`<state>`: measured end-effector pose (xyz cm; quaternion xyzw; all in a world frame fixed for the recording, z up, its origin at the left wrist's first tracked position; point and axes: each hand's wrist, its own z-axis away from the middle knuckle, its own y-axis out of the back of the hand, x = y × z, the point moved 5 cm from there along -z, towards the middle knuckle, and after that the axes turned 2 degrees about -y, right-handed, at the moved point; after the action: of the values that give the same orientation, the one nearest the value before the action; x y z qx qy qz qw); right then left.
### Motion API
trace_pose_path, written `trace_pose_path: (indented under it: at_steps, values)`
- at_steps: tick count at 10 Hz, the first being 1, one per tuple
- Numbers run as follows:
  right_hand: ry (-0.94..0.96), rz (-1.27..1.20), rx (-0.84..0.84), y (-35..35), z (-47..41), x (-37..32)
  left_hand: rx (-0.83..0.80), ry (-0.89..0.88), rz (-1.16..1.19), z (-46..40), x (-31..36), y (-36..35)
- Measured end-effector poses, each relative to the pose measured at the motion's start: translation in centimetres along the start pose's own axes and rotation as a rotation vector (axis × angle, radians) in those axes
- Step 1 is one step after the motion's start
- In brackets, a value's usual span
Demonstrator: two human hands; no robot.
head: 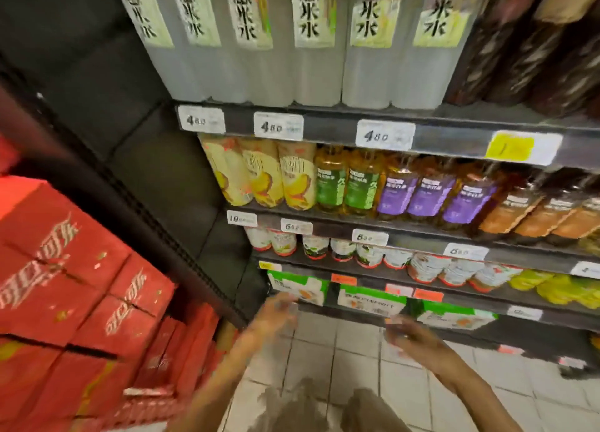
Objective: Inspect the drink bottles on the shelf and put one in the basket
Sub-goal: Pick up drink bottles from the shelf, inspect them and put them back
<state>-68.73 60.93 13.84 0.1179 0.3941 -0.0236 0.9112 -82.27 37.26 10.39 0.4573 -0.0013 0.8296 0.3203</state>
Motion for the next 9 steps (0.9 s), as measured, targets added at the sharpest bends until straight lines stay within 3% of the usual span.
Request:
trace_pose_path:
  at_steps: [1,2,3,4,6,7,8,9]
  values:
    - [0.317,0.007,-0.034,-0.3,-0.4,-11.8,0.083,-0.281,0.140,-1.3,13.3,4.8]
    - [0.671,0.065,-0.108,-1.6,0.7,-23.1,0.408,-0.558,0.161,0.4,21.6,10.5]
    - [0.940,0.104,-0.161,-3.5,3.0,-31.4,0.732,-0.801,0.179,4.7,26.8,15.1]
    - [1.132,0.078,-0.198,-5.9,5.3,-37.7,0.923,-0.977,0.288,8.2,30.0,18.4]
    - [1.550,0.079,-0.091,-10.0,11.6,-49.0,1.013,-1.313,0.214,13.2,37.3,24.1]
    - [1.639,0.136,0.098,-11.0,13.9,-54.3,0.974,-1.253,0.213,13.3,40.5,26.9]
    - [1.729,0.355,0.476,-11.7,15.3,-59.2,0.942,-1.171,0.122,12.3,43.0,27.9]
    - [1.647,0.686,0.981,-12.6,15.2,-63.4,0.980,-1.091,0.080,11.3,44.5,28.0]
